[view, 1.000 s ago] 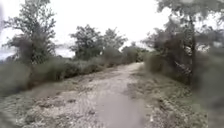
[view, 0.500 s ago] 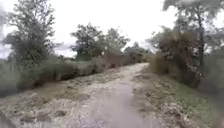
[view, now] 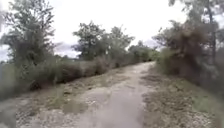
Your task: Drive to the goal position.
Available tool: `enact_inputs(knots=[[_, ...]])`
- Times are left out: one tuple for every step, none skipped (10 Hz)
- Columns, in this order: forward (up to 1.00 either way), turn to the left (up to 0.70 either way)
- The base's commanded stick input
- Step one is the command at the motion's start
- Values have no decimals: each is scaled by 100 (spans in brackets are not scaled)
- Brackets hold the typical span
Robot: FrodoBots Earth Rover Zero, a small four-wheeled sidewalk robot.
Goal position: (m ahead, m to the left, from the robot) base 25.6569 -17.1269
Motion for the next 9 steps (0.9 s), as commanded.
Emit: enact_inputs(knots=[[68,0],[68,0],[68,0],[68,0],[68,0],[68,0],[68,0],[68,0],[68,0]])
